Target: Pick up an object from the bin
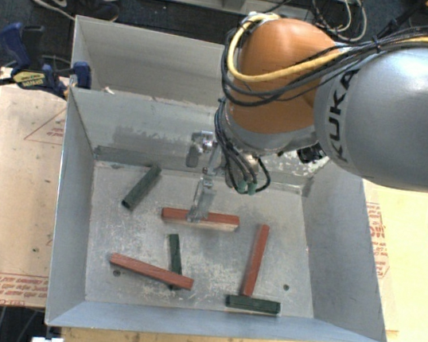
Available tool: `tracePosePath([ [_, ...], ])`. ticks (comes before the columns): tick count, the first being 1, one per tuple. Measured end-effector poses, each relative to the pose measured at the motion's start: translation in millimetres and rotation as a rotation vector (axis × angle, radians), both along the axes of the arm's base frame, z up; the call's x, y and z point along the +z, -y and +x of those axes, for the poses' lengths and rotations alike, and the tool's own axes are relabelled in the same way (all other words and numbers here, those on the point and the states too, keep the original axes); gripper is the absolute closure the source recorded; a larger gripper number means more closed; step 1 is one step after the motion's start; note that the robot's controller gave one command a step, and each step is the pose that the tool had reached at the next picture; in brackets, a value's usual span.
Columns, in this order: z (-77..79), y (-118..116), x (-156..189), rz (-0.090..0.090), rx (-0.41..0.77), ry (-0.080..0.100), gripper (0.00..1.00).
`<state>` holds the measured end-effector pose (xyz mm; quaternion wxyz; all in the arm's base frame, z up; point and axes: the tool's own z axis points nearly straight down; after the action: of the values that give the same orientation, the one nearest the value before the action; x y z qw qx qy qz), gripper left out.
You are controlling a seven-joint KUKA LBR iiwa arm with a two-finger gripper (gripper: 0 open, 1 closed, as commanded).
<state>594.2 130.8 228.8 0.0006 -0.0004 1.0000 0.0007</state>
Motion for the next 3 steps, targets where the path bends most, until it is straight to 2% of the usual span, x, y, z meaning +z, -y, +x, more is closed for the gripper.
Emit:
tracePosePath([
  [1,8.7,38.3,-70.2,0.000,0.042,0.005,0.00],
  [2,6.7,55.6,-97.1,-0.001,0.100,-0.006,0.00],
  [3,23.5,75.1,-90.2,0.000,-0.038,0.002,0.00],
])
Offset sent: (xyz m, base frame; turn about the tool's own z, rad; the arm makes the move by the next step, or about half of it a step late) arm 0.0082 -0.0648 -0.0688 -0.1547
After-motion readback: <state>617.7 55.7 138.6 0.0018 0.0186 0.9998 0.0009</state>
